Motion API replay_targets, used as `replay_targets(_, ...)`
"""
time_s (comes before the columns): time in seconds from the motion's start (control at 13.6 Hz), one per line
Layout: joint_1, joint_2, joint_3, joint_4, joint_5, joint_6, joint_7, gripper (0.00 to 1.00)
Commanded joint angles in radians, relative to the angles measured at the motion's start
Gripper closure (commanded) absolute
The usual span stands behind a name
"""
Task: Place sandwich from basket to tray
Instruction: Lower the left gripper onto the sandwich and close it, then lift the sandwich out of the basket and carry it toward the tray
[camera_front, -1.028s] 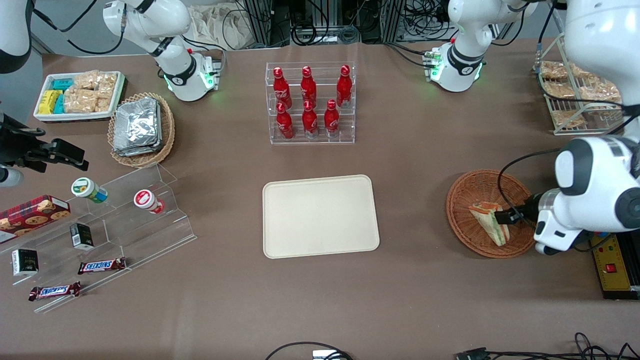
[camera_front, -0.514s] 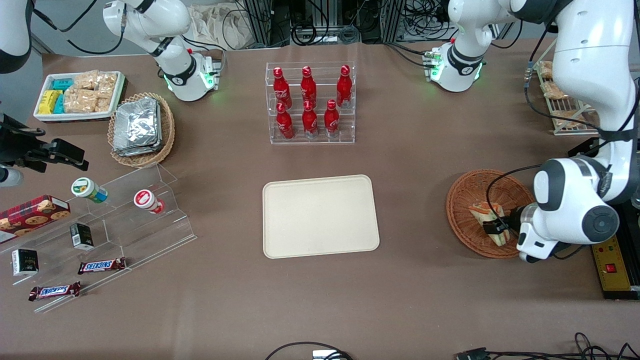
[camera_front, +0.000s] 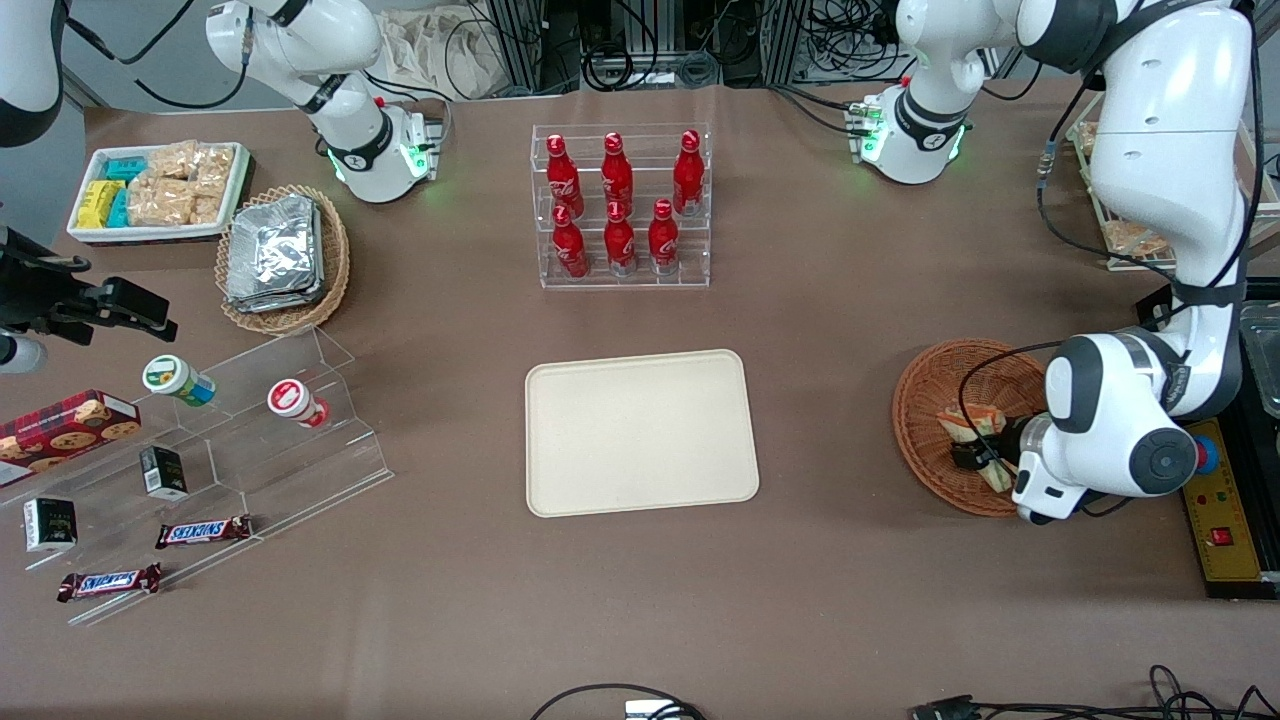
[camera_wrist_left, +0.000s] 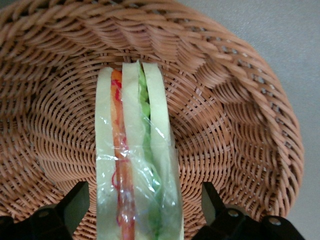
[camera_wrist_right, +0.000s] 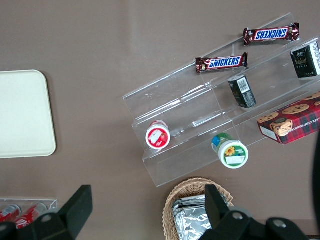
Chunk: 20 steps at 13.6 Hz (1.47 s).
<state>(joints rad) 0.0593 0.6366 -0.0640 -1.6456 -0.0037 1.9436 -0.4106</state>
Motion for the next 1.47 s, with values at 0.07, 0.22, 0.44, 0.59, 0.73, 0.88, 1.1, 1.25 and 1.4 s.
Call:
replay_targets(0.07, 0.004, 0.0, -0.002, -0.016, 0.001, 0.02, -0.017, 0.12)
replay_targets(0.22, 0.022, 0.0, -0.003, -0.031, 0.002, 0.038, -0.017, 0.33)
replay_targets(0.44, 0.022, -0.011, -0.004, -0.033, -0.001, 0.037, -0.017, 0.64)
replay_targets(0.59, 0.022, -0.02, -0.004, -0.033, -0.004, 0.025, -0.017, 0.68)
replay_targets(0.73, 0.017, -0.061, -0.005, -0.028, -0.004, -0.02, -0.022, 0.68)
replay_targets(0.88, 0.01, -0.133, -0.014, -0.022, -0.002, -0.09, -0.022, 0.68)
replay_targets(1.1, -0.021, -0.216, -0.062, 0.015, 0.007, -0.196, -0.007, 0.68)
replay_targets(1.25, -0.03, -0.229, -0.115, 0.074, 0.001, -0.273, 0.012, 0.68)
replay_targets(1.4, -0.03, -0.221, -0.186, 0.125, 0.002, -0.324, 0.012, 0.68)
